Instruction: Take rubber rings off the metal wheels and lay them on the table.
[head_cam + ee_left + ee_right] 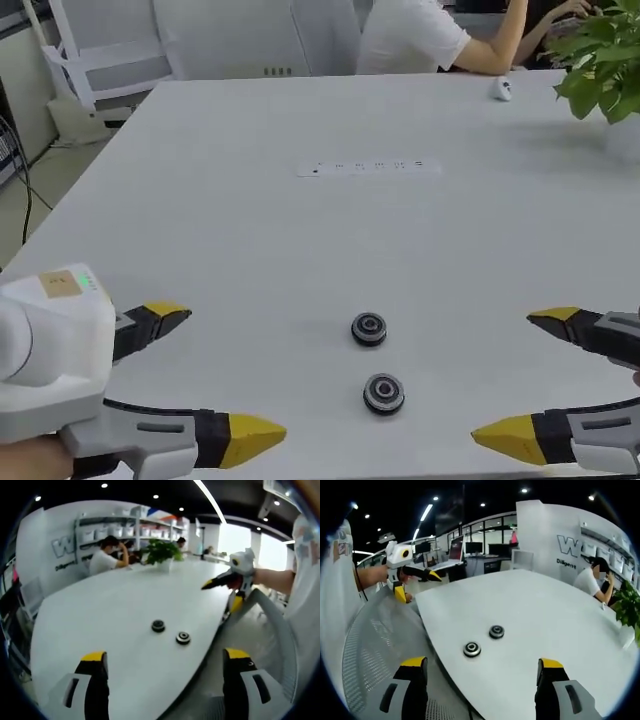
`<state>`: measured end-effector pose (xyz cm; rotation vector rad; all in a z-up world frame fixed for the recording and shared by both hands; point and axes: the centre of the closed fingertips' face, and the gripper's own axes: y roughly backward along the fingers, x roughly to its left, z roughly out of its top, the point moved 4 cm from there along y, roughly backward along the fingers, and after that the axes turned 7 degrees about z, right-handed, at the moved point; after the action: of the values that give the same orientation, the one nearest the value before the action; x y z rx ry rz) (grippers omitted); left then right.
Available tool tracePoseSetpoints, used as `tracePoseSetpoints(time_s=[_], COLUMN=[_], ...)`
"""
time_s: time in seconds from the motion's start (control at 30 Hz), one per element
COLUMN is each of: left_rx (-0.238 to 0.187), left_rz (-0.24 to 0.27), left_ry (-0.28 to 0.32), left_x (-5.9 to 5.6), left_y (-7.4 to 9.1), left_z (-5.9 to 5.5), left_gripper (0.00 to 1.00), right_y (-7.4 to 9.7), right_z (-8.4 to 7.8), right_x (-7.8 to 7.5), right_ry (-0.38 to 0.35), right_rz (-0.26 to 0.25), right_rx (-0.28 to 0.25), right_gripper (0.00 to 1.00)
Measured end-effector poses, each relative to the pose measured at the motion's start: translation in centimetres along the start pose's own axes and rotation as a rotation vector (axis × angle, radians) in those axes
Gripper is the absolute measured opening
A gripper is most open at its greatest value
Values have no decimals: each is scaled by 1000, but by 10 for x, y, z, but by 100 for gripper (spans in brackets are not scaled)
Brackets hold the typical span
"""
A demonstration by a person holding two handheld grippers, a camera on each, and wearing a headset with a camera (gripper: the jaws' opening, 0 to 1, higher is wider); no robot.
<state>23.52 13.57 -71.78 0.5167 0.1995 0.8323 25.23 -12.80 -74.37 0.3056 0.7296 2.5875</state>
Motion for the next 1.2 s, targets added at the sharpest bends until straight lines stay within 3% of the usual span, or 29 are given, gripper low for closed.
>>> tracePoseSetpoints(time_s=[0.4, 1.2], left_rx=[2, 4], left_rz=[-18, -80], left_ry=[-7, -75], left_x=[-4, -14], left_y=[-6, -31], left_z=[3, 5], left_gripper=[95, 89], right_y=[-5, -24], right_z=[-3, -3], right_x=[-5, -11], right_ry=[6, 55], right_rz=[18, 69], right_rx=[13, -18], right_gripper=[89, 84])
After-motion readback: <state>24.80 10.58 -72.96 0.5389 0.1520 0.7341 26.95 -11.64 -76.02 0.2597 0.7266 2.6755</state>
